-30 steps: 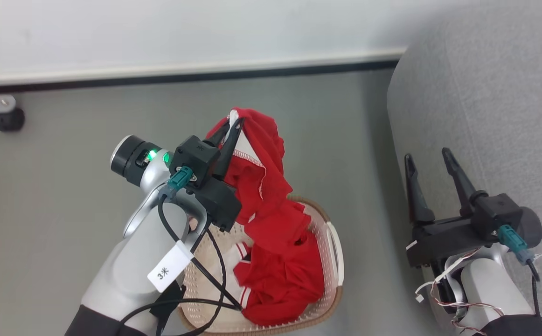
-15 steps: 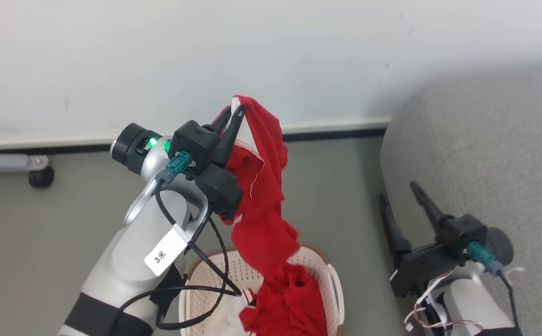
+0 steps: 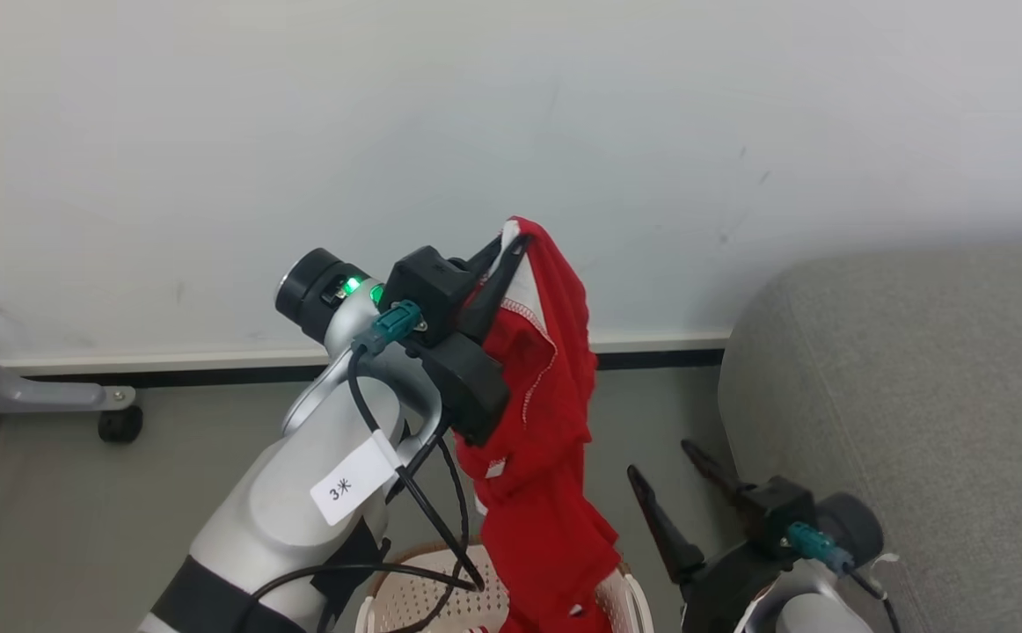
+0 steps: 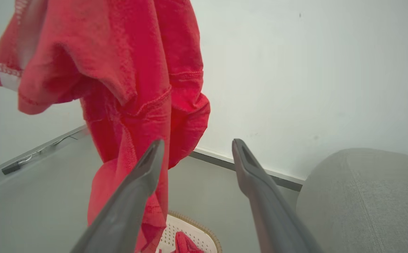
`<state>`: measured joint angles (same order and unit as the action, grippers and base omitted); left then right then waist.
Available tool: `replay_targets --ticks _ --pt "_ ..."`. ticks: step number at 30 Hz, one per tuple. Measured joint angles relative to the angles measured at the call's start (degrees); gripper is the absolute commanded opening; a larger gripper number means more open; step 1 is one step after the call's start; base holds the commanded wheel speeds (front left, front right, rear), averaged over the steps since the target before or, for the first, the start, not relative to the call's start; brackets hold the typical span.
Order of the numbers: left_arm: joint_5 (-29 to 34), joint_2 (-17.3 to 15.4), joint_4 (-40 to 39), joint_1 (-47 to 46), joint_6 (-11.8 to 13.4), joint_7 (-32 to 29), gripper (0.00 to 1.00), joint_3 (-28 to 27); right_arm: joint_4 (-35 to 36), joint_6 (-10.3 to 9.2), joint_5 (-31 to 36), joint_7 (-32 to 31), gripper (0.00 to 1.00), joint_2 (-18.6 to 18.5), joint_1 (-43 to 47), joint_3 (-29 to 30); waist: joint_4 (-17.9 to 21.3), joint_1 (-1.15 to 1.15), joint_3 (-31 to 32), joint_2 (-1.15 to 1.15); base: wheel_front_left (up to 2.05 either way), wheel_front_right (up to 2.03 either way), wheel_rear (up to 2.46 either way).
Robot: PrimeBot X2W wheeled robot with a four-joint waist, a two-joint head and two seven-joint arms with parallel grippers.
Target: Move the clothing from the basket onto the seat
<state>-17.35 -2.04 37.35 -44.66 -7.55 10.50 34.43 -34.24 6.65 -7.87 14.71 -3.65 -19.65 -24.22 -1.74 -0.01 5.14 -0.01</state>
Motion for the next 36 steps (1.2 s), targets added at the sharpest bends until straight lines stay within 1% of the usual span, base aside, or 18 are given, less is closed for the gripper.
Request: replay_targets --ticks 3,7,8,15,23,26,27,28,29,30,31,36 --pt "-1.08 -0.02 -1.13 0.04 0.0 -0.94 0.0 1.67 -1.76 0.41 -0.01 0.0 1.0 0.11 -0.05 -2.08 -0.44 0.0 1.27 0.0 0.0 0.0 0.0" --pt "-2.44 -0.04 -2.56 0.18 0.0 -1.85 0.0 3.2 -3.7 0.41 -0.01 -0.01 1.0 0.16 -0.65 -3.78 -0.98 0.0 2.16 0.01 0.0 0.0 0.0" --pt "-3.47 -0.04 -3.54 0.3 0.01 -2.45 0.0 3.94 -4.69 0.42 -0.05 0.0 1.0 0.18 -1.57 -4.86 -1.35 0.0 2.54 0.01 0.0 0.0 0.0" --pt "-5.38 -0.1 -7.19 0.52 0.59 -4.23 0.0 6.75 -8.29 0.42 -0.22 0.0 1.0 0.24 -5.96 -8.55 -2.26 0.01 2.93 0.01 0.0 0.0 0.0" --pt "-7.98 -0.11 -10.15 0.48 1.54 -5.88 0.0 9.04 -9.33 0.44 -3.98 -0.01 1.0 0.24 -10.7 -15.04 -3.55 0.01 2.5 0.01 0.0 0.0 0.0" --pt "-8.32 -0.14 -10.47 0.47 2.0 -6.38 0.0 9.12 -9.81 0.47 -5.66 0.0 1.0 0.3 -12.53 -15.84 -4.11 0.01 2.2 0.01 0.0 0.0 0.0" --pt "-8.32 -0.14 -10.38 0.47 2.09 -6.42 0.0 8.98 -9.96 0.47 -6.36 0.0 0.95 0.26 -13.2 -16.28 -4.26 0.01 2.07 0.01 0.0 0.0 0.0" --pt "-8.34 -0.16 -10.31 0.46 2.1 -6.51 0.0 8.91 -10.11 0.47 -6.75 0.0 0.76 0.25 -13.79 -16.66 -4.38 0.01 1.96 0.01 0.0 0.0 0.0" --pt "-8.43 -0.15 -10.26 0.46 2.25 -6.88 0.0 8.84 -10.16 0.47 -6.97 0.0 0.39 0.25 -14.19 -16.97 -4.48 0.01 1.86 0.01 0.0 0.0 0.0" --pt "-8.58 -0.15 -10.15 0.46 2.53 -6.88 0.0 8.75 -10.28 0.48 -7.31 0.0 0.23 0.27 -14.47 -17.42 -4.56 0.01 1.78 0.01 0.0 0.0 0.0" --pt "-8.76 -0.16 -10.03 0.46 2.53 -6.93 0.0 8.59 -10.49 0.48 -7.53 0.0 0.0 0.29 -14.68 -17.84 -4.64 0.01 1.69 0.01 0.0 0.0 0.0" --pt "-9.82 -0.49 -8.72 0.52 3.31 -7.47 0.0 6.97 -11.1 0.48 -9.25 0.0 0.0 0.27 -15.1 -19.31 -4.59 0.01 1.31 0.01 0.0 0.0 0.0"
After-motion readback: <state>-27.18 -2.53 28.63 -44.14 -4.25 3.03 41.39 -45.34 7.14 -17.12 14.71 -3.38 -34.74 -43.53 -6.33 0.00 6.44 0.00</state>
